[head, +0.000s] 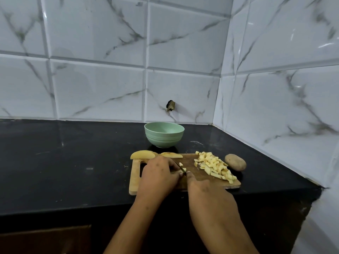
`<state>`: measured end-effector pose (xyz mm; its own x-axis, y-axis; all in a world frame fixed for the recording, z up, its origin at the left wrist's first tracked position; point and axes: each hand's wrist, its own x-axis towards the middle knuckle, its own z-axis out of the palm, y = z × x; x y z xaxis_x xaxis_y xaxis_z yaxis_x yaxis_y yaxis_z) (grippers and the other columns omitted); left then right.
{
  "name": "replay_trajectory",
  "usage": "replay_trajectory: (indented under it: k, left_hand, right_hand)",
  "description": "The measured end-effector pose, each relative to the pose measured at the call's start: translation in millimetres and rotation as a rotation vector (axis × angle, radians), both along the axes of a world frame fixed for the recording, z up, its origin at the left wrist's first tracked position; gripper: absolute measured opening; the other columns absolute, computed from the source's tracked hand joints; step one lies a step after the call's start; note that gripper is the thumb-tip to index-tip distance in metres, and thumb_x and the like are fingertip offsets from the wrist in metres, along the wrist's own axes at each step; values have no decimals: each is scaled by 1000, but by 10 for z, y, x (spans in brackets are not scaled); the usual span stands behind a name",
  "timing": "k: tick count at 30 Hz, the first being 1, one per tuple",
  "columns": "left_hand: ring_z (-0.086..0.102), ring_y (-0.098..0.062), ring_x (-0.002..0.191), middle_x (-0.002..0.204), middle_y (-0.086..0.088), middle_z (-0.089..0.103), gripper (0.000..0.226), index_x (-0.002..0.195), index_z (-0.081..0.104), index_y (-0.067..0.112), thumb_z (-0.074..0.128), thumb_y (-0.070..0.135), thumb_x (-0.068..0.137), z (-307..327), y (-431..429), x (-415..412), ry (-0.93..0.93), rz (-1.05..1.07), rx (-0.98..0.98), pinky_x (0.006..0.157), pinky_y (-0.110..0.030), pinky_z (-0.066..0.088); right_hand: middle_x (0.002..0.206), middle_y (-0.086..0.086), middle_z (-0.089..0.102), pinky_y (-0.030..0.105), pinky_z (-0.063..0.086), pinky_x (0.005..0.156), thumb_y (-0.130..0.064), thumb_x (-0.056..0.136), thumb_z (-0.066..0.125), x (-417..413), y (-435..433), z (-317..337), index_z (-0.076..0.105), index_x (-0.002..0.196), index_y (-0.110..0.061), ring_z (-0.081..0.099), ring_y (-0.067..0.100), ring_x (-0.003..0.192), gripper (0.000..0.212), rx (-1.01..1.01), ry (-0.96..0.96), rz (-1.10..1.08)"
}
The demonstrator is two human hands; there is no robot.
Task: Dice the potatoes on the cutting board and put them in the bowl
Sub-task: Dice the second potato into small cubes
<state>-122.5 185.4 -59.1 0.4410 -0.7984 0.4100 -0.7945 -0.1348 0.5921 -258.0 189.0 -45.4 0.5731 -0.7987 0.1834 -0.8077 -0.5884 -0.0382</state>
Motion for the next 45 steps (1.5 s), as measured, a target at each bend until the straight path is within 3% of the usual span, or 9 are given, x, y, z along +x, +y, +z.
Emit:
replay_trajectory:
  k: [7, 11, 19, 27, 30, 37, 45]
  left_hand:
    - [55, -2, 88, 100, 13, 68, 17, 97, 74, 26, 70, 30, 81, -8, -10, 17, -16, 11, -21, 80, -18, 44]
    - [57, -3, 91, 98, 13, 68, 14, 93, 74, 26, 70, 30, 81, -3, -11, 9, -12, 11, -17, 85, -23, 47]
    - [57, -2, 90, 100, 13, 69, 15, 95, 75, 26, 70, 26, 81, 13, 18, 23, 5, -18, -8, 81, -16, 43]
    - [55, -2, 90, 101, 12, 67, 15, 96, 74, 24, 70, 27, 82, -12, 3, 33, -3, 15, -30, 84, -18, 45]
    - [57, -3, 92, 100, 12, 67, 13, 94, 74, 25, 70, 28, 82, -5, 1, 27, 3, 13, -13, 85, -21, 47]
    - [58, -4, 87, 90, 12, 68, 6, 82, 75, 26, 72, 30, 79, 0, 57, -22, 5, 60, -55, 80, -22, 46]
    - [51, -1, 88, 103, 11, 65, 14, 97, 72, 21, 69, 23, 84, 10, 43, 20, -13, 29, -13, 80, -16, 42]
  right_hand:
    - [122, 4, 56, 27, 43, 73, -9, 98, 42, -110, 106, 69, 0, 153, -27, 57, 18, 107, 72, 36, 21, -16]
    - [122, 4, 56, 29, 43, 74, -8, 98, 41, -62, 39, 26, 5, 153, -26, 56, 19, 108, 68, 58, 19, -27]
    - [121, 3, 58, 27, 40, 69, -11, 98, 43, -31, -17, 32, 12, 153, -24, 59, 19, 105, 64, 47, -23, 11]
    - [124, 6, 54, 26, 38, 68, -12, 98, 43, -142, 133, 79, -3, 153, -27, 56, 20, 106, 73, 124, 33, 16]
    - [122, 5, 55, 27, 37, 67, -11, 98, 44, -75, 103, 48, -1, 153, -23, 54, 19, 98, 72, 86, 30, 22]
    - [119, 2, 58, 27, 41, 69, -9, 98, 41, -26, 20, 15, 10, 153, -24, 60, 18, 102, 64, 8, -31, 30]
    - [120, 3, 57, 26, 40, 67, -10, 98, 42, -121, 166, 52, -2, 153, -28, 57, 17, 103, 72, 53, 24, 23]
